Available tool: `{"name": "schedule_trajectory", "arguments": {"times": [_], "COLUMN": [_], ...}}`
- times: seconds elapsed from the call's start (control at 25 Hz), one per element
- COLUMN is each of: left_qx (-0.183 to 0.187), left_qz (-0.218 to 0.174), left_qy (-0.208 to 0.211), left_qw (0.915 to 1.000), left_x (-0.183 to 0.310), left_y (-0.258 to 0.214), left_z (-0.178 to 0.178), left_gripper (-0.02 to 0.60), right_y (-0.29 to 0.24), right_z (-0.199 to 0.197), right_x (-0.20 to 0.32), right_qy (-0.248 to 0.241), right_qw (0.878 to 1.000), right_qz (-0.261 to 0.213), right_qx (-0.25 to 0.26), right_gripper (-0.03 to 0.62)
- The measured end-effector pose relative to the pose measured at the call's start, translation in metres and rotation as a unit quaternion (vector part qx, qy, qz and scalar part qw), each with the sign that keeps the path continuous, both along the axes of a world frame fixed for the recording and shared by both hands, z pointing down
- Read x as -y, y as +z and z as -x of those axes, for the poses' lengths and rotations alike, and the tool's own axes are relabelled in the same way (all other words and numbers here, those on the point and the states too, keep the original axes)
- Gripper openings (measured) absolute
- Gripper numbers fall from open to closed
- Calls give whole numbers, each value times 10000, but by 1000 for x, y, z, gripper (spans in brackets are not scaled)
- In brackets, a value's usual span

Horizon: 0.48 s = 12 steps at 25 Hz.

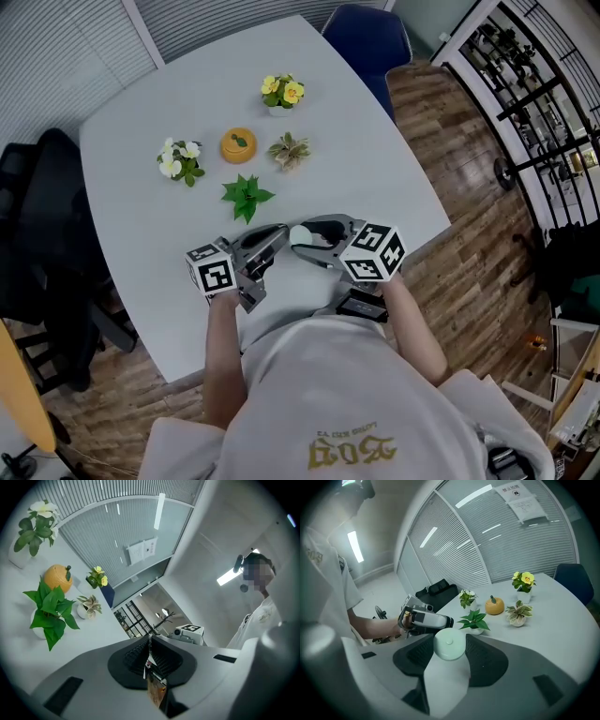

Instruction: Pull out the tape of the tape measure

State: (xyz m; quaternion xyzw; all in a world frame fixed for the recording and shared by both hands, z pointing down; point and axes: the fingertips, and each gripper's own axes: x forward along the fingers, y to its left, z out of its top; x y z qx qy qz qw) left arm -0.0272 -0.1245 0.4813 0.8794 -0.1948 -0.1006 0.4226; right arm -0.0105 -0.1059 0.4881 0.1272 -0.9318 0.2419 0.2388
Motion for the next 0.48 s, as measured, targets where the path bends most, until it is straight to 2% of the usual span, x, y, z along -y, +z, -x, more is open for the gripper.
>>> {"name": "schedule_trajectory", "arguments": {"times": [0.48], "left_qx": [477], "left_qz": [-123], "left_qy": [-54], "left_qw": [9988], "left_x": [-5], "left_y": [5], "left_z": [1], "left_gripper": [14], "right_y": [7], "right_z": [-3], "right_x": [-6], "right_qy": [-127], "right_qw": [9997], "right_qz": [112], "right_qx": [-150], "right_gripper": [229]}}
